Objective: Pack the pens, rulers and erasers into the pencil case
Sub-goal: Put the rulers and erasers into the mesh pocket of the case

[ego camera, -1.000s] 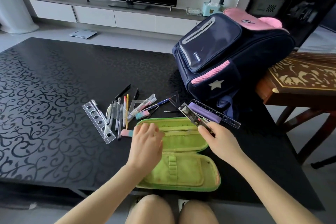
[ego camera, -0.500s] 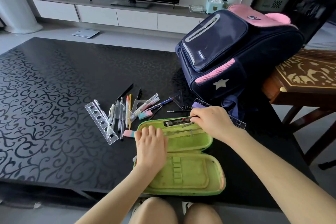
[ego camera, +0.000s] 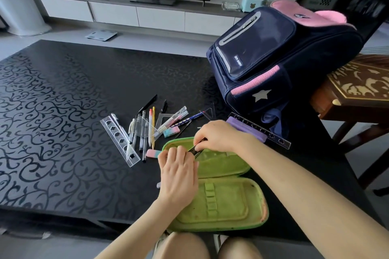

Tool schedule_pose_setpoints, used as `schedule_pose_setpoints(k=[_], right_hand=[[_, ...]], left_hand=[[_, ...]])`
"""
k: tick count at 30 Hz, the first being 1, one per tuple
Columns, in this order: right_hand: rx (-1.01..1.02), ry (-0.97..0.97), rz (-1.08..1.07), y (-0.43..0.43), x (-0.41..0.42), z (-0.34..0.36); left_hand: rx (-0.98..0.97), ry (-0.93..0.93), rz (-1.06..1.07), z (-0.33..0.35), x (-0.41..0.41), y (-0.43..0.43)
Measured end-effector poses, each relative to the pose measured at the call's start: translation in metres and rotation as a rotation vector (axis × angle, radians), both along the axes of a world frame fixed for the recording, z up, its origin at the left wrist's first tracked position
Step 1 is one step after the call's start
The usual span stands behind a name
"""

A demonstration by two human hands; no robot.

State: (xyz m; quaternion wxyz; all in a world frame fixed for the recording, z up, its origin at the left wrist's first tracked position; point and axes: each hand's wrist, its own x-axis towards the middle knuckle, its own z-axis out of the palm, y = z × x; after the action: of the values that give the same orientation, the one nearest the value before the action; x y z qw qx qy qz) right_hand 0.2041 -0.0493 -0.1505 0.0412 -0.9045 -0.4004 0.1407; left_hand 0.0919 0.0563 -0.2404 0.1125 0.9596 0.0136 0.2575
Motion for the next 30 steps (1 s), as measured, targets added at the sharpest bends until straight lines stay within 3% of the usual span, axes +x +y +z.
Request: schedule_pose_setpoints(k=[5, 9, 13, 17, 19, 21, 23, 28, 30], right_hand=[[0.005, 0.185, -0.052, -0.004, -0.019, -0.027], [0.188, 0.334, -0.193, -0.036, -0.020, -0.020], [0.262, 0.166, -0.272, -0.043, -0.017, -0.020], [0.054, -0.072, -0.137, -0.036, -0.024, -0.015], [0.133, -0.029, -0.133, -0.043, -0.024, -0.010], [0.292, 0.026, -0.256, -0.057, -0.024, -0.010], [0.401, -0.123, -0.436, -0.075, -0.024, -0.017], [0.108, -0.103, -0.616, -0.087, -0.046, -0.045], [0.132, -0.105, -0.657, -0.080, -0.049, -0.053]], left_hand=[[-0.062, 0.002, 0.018, 0.000, 0.003, 0.006], [-0.074, -0.003, -0.033, 0.002, 0.002, 0.005], [-0.078, 0.001, -0.122, 0.004, 0.003, 0.001], [-0.058, 0.013, -0.134, 0.002, 0.005, 0.000], [-0.051, 0.010, -0.139, 0.001, 0.006, 0.000], [-0.036, 0.023, -0.142, 0.000, 0.006, 0.000], [-0.027, 0.057, -0.148, -0.001, 0.007, 0.000], [-0.035, 0.099, -0.155, 0.001, 0.011, -0.005], [-0.037, 0.115, -0.155, 0.002, 0.012, -0.006]])
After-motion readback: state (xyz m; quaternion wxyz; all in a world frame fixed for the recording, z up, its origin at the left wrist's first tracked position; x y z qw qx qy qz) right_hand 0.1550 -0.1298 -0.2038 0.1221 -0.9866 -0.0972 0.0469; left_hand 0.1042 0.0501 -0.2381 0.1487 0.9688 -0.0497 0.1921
